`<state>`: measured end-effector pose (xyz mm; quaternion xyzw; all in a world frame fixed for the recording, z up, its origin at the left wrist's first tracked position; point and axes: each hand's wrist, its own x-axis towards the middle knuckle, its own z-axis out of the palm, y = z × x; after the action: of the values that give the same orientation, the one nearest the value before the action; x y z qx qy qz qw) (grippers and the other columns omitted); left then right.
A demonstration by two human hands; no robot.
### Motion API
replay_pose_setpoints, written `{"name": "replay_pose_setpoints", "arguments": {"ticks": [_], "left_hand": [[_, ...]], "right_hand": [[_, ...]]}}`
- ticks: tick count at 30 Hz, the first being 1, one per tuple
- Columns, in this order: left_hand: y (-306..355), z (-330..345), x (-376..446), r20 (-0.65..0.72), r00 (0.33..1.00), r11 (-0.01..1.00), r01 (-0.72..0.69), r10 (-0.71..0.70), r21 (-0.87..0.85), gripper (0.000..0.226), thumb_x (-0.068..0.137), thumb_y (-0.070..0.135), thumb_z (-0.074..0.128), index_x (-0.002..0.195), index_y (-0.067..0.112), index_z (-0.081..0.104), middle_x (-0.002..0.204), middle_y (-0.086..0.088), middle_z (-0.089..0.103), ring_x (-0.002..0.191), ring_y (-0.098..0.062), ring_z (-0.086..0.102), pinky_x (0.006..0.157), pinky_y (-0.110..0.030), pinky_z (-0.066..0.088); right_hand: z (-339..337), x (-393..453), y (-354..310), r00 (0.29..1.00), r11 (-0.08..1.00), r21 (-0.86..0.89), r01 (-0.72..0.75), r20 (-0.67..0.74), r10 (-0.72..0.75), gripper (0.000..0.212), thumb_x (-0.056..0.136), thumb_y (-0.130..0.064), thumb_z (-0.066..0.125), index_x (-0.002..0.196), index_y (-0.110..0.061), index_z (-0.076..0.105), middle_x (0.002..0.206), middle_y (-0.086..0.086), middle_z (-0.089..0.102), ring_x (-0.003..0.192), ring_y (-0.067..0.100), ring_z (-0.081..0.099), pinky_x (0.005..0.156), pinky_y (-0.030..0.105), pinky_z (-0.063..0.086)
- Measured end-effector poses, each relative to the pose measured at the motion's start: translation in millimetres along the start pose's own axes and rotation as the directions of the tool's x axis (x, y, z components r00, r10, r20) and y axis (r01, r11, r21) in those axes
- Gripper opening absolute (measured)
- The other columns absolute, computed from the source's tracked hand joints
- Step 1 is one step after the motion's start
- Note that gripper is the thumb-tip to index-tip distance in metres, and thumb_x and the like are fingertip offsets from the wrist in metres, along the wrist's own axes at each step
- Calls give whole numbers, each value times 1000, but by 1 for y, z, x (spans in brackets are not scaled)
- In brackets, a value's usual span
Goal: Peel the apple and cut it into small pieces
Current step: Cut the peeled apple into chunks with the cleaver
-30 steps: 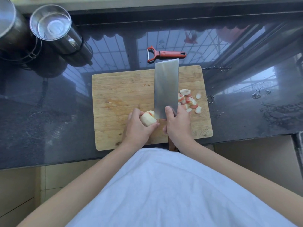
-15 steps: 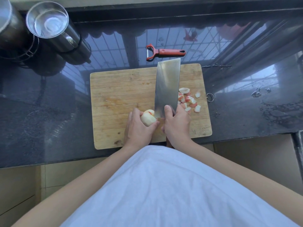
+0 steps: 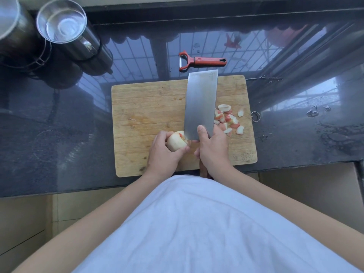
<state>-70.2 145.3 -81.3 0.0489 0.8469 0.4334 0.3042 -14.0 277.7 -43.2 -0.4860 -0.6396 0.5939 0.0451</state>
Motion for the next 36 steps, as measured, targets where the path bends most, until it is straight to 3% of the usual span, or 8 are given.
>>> {"name": "replay_pose_setpoints", "arguments": {"ticks": [7,11,14,21,28,36], "left_hand": [[-3,-5,-1,32,999,998,-9,11,-58,52,77,27,90,119,26,61,116,11,66,104,-8,60,81,-18,45],[-7,-10,0,51,998,998,-19,22,-68,53,77,28,90,120,35,61,115,18,67,104,-7,62,89,-28,51],[-8,-8,0,44,999,998,-10,13,-69,55,77,30,90,124,32,62,116,16,68,106,-9,62,92,-33,53],[-7,-14,2,74,997,994,-18,26,-104,50,77,27,91,117,40,64,107,19,71,98,-3,63,87,-24,53],[-13,-23,13,193,981,999,-11,21,-53,69,77,39,90,140,35,61,122,18,71,109,-2,66,97,-24,51],[-12,-32,20,276,961,999,-41,32,29,76,81,40,87,148,34,53,128,18,68,116,2,62,101,-22,47]], "right_hand": [[2,0,1,1000,1000,10,11,-1,-11,16,101,-27,50,98,-12,57,80,21,68,36,17,52,40,25,40],[3,-2,-1,999,999,-2,38,3,-38,15,101,-25,52,86,-21,54,81,19,67,37,18,51,39,25,41],[5,-3,-2,999,998,-29,48,-16,-48,19,101,-26,52,82,-23,53,82,21,67,39,18,53,38,24,42],[7,1,2,998,999,-35,41,40,-40,17,100,-28,52,95,-12,56,83,19,68,36,16,51,38,21,39],[0,9,5,991,998,-21,54,121,-51,12,100,-24,54,101,-14,60,85,11,67,37,15,49,37,23,39],[3,19,6,984,998,-54,43,172,-33,17,100,-28,55,108,-14,62,82,13,70,37,19,52,37,22,38]]}}
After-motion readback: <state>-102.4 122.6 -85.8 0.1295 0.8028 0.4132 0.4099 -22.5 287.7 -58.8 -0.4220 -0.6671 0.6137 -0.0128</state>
